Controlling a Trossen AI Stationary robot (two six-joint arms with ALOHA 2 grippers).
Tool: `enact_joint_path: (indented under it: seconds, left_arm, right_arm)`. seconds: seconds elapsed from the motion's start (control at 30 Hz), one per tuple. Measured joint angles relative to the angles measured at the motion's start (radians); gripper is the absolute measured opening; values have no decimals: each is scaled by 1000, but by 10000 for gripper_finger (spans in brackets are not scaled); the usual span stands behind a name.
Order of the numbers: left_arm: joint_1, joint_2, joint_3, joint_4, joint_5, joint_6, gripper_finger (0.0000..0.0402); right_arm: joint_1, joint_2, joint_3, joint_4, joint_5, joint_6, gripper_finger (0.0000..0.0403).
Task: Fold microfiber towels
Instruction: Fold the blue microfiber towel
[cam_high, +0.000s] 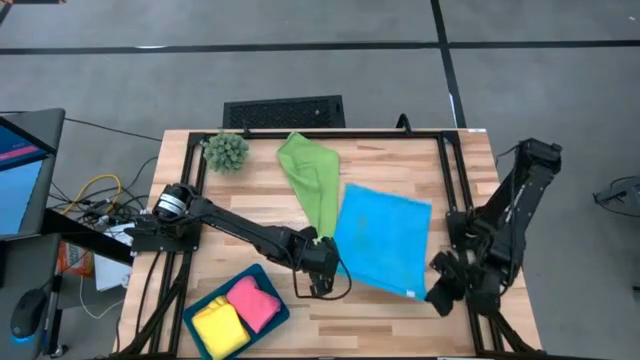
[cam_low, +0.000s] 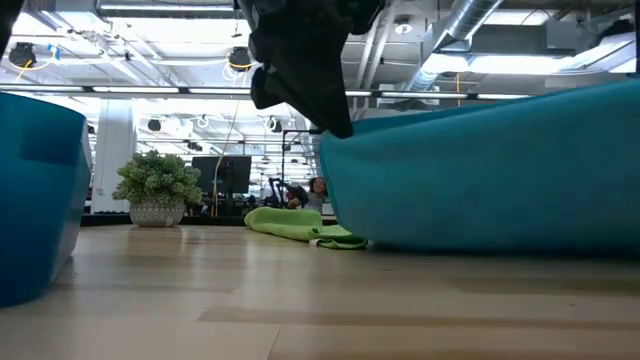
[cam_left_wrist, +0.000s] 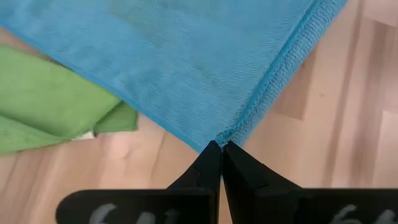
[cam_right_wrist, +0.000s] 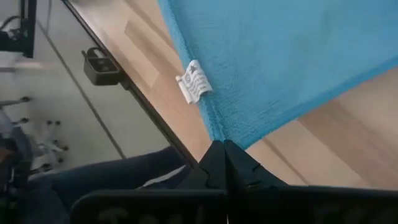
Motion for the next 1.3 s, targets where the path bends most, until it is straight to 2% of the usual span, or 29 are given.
enact_joint_path:
  seconds: [0.13, 0.3, 0.6, 0.83, 0.93, 1.13, 1.3]
  left_arm:
    - [-10, 0, 0, 9, 0, 8, 0]
    - [6, 0, 0, 60, -8, 105, 0]
    - [172, 0, 0, 165, -42, 224, 0]
    - [294, 19, 1, 228, -41, 295, 0]
    - [326, 30, 0, 263, -3, 313, 0]
    - [351, 96, 3, 363, 21, 326, 0]
    - [362, 121, 1, 355, 2, 330, 0]
  right_arm:
    - [7, 56, 108, -121, 1, 11, 5]
    - [-48, 78, 176, -395, -27, 69, 4]
    - [-168, 71, 169, -721, -97, 114, 4]
    - [-321, 71, 147, -798, -93, 59, 5]
    - [-391, 71, 122, -797, -109, 9, 5]
    - [-496, 72, 65, -793, -138, -55, 6]
    - [-545, 72, 25, -762, -167, -119, 6]
